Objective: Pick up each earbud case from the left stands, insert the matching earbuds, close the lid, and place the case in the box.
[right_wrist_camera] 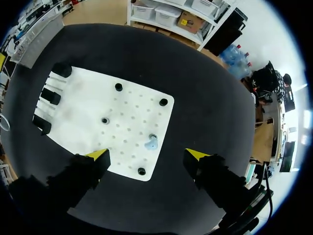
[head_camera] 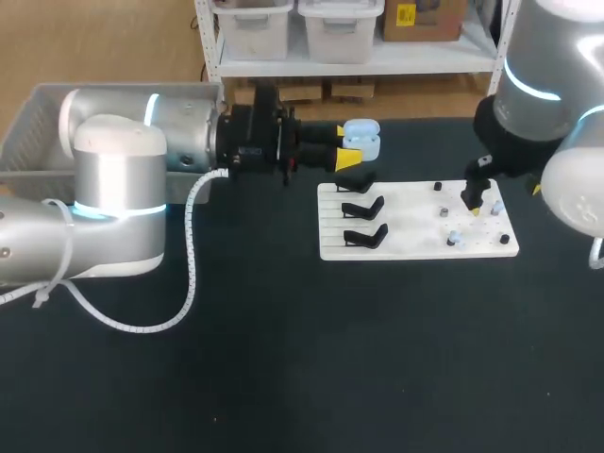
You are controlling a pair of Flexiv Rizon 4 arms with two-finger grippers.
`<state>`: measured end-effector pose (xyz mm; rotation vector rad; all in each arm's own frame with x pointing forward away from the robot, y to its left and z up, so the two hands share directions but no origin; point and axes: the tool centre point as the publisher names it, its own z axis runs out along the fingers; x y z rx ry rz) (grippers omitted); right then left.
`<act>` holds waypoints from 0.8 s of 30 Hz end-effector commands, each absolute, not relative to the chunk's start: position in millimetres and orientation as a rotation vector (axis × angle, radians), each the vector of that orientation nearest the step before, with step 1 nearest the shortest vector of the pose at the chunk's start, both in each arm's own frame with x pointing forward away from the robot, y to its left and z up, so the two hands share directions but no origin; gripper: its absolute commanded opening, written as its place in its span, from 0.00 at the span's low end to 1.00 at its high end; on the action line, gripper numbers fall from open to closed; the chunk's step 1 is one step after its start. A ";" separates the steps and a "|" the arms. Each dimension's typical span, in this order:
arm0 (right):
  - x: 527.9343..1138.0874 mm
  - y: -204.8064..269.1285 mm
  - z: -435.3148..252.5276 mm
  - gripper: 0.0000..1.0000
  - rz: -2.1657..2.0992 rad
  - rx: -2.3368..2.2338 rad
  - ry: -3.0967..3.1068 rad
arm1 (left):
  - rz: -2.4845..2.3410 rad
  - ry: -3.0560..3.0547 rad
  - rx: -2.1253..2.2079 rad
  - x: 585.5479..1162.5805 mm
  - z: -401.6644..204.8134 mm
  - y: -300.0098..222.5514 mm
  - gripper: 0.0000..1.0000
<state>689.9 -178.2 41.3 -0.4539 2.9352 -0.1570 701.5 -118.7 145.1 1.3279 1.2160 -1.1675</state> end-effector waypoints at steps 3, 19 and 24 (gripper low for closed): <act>695.6 -179.0 31.7 0.81 -0.180 -0.434 2.962 | -1.163 1.213 1.324 700.4 144.4 -118.4 0.00; 697.4 -176.0 24.6 0.46 -0.175 -0.413 2.982 | -1.163 1.213 1.324 700.4 144.4 -118.4 0.00; 698.9 -177.9 22.4 0.40 -0.222 -0.364 2.962 | -1.163 1.213 1.324 700.4 144.4 -118.4 0.00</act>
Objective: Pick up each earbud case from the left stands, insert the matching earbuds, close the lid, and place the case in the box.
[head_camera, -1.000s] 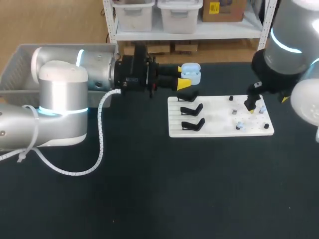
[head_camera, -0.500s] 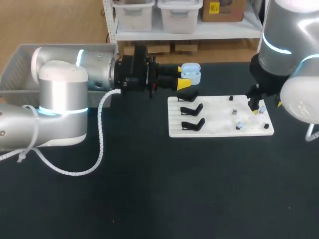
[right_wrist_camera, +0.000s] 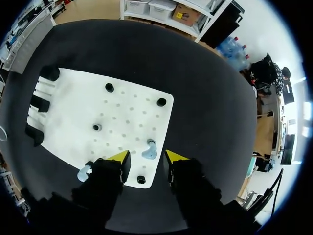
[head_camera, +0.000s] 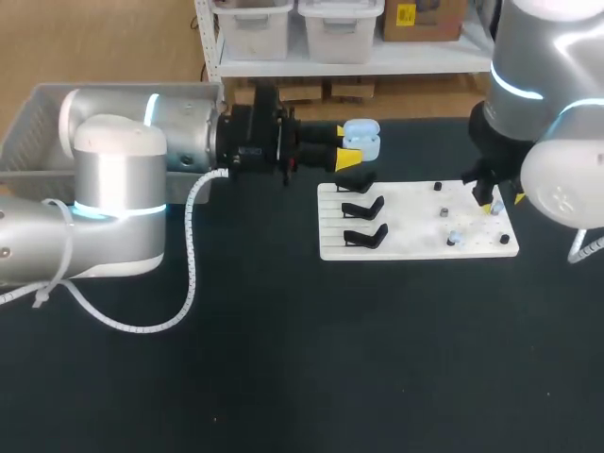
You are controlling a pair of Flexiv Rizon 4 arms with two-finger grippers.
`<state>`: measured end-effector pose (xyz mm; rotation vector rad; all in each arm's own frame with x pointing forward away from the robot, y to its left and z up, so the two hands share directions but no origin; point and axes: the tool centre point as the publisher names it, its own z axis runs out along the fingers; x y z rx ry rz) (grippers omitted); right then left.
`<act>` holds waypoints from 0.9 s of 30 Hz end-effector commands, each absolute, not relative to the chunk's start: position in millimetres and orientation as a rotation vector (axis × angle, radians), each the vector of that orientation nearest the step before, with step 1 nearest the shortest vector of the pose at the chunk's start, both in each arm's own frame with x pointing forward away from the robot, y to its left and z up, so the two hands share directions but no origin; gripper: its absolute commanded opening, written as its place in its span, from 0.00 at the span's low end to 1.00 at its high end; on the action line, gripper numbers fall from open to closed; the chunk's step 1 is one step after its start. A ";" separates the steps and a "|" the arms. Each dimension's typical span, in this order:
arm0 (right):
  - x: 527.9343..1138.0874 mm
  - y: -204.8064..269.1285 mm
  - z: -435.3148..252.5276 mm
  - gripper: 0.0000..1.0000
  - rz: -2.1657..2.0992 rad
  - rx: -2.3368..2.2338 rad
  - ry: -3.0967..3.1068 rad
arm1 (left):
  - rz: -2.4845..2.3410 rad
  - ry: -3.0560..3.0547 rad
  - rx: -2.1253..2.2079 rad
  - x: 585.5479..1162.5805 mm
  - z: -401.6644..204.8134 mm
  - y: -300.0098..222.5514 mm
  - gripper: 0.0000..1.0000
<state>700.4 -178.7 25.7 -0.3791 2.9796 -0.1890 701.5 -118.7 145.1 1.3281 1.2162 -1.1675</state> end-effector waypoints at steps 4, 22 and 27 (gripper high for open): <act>699.6 -179.5 19.8 0.36 -0.218 -0.356 2.965 | -1.163 1.213 1.324 700.4 144.4 -118.4 0.00; 703.8 -177.2 11.5 0.33 -0.281 -0.336 2.952 | -1.163 1.213 1.324 700.4 144.4 -118.4 0.00; 703.8 -177.3 9.1 0.32 -0.311 -0.332 2.948 | -1.163 1.213 1.324 700.4 144.4 -118.4 0.00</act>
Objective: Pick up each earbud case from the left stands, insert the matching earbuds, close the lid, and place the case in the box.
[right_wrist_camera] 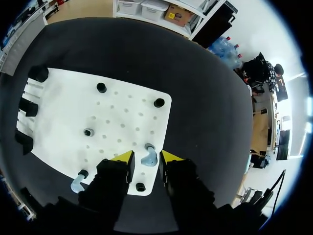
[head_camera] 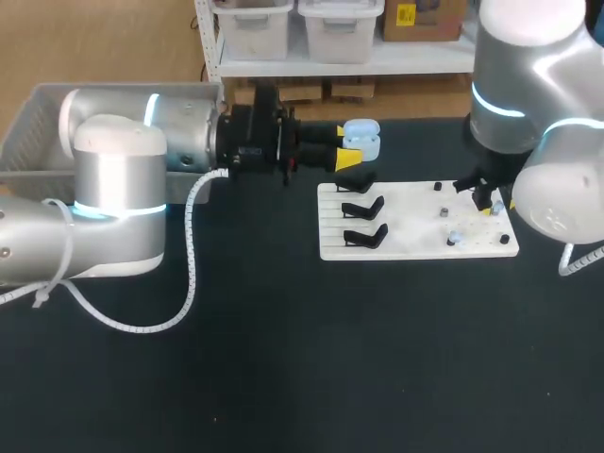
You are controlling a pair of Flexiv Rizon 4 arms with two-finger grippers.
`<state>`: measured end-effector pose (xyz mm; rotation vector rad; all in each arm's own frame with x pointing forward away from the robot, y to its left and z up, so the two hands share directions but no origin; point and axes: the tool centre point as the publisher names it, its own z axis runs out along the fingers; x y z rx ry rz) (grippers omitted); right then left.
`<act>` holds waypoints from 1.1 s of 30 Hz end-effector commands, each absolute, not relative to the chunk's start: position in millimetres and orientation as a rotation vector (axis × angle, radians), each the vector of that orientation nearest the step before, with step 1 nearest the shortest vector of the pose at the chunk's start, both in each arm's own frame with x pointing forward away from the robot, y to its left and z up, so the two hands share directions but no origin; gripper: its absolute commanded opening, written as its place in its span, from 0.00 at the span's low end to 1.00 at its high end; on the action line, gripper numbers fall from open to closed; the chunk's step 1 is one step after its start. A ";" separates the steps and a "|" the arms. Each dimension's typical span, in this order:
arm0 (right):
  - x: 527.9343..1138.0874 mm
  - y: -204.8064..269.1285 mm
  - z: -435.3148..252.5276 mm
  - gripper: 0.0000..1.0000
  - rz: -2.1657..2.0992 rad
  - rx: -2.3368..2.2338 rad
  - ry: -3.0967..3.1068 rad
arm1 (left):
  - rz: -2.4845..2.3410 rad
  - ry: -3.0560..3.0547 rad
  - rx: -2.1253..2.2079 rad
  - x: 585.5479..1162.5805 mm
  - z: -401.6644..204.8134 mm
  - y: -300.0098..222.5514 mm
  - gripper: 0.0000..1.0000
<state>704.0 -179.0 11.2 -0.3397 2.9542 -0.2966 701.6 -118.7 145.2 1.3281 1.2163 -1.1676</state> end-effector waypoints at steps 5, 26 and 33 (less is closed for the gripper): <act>704.3 -178.6 9.0 0.28 -0.325 -0.323 2.941 | -1.163 1.213 1.324 700.4 144.4 -118.4 0.00; 705.2 -183.3 11.6 0.00 -0.377 -0.289 2.925 | -1.163 1.213 1.324 700.4 144.4 -118.4 0.00; 689.8 -184.2 45.4 0.00 -0.384 -0.310 2.922 | -1.163 1.213 1.324 700.4 144.4 -118.4 0.00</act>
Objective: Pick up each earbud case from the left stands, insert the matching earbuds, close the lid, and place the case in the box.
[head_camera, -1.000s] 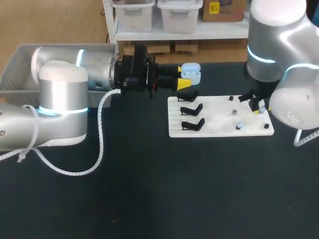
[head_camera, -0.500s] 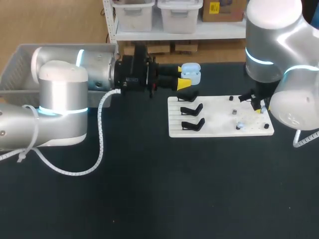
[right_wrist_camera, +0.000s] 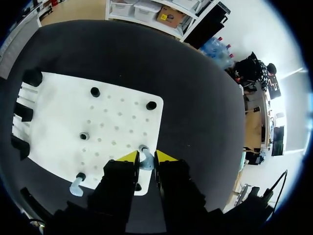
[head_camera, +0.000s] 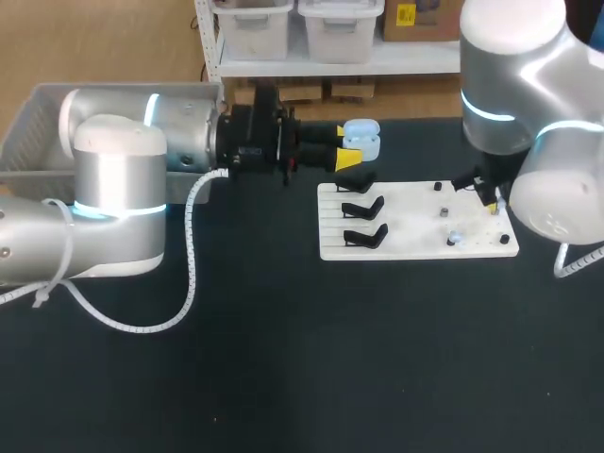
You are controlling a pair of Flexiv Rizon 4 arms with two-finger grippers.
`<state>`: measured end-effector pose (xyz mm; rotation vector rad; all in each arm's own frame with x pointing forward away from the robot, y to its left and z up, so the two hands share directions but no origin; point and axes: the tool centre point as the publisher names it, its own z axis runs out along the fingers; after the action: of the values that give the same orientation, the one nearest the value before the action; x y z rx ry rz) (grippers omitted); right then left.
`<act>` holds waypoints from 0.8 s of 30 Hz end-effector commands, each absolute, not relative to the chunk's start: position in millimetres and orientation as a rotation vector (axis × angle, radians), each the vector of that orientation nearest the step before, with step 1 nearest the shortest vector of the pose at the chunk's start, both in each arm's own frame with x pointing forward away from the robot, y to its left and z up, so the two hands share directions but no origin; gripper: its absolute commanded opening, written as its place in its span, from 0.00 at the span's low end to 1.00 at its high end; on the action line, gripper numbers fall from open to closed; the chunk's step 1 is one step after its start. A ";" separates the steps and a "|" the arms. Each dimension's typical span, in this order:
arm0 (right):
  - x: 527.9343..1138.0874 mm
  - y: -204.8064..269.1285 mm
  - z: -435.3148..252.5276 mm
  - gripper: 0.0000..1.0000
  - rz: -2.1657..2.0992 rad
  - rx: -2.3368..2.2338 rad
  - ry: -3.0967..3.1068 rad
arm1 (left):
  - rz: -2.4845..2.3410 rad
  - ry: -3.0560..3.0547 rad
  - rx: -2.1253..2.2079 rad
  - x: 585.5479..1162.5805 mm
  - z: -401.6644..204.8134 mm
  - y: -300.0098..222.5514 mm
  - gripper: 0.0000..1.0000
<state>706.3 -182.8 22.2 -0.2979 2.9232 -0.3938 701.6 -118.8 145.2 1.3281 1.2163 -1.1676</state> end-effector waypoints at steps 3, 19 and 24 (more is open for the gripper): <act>682.4 -182.1 62.5 0.00 -0.366 -0.345 2.947 | -1.163 1.213 1.324 700.4 144.4 -118.4 0.00; 660.5 -133.4 114.6 0.00 -0.311 -0.397 3.040 | -1.163 1.213 1.324 700.4 144.4 -118.4 0.00; 659.8 -131.7 115.2 0.00 -0.308 -0.391 3.031 | -1.163 1.213 1.324 700.4 144.4 -118.4 0.00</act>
<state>660.6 -131.6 116.0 -0.3935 3.0337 -0.3079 701.6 -118.7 145.2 1.3281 1.2164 -1.1676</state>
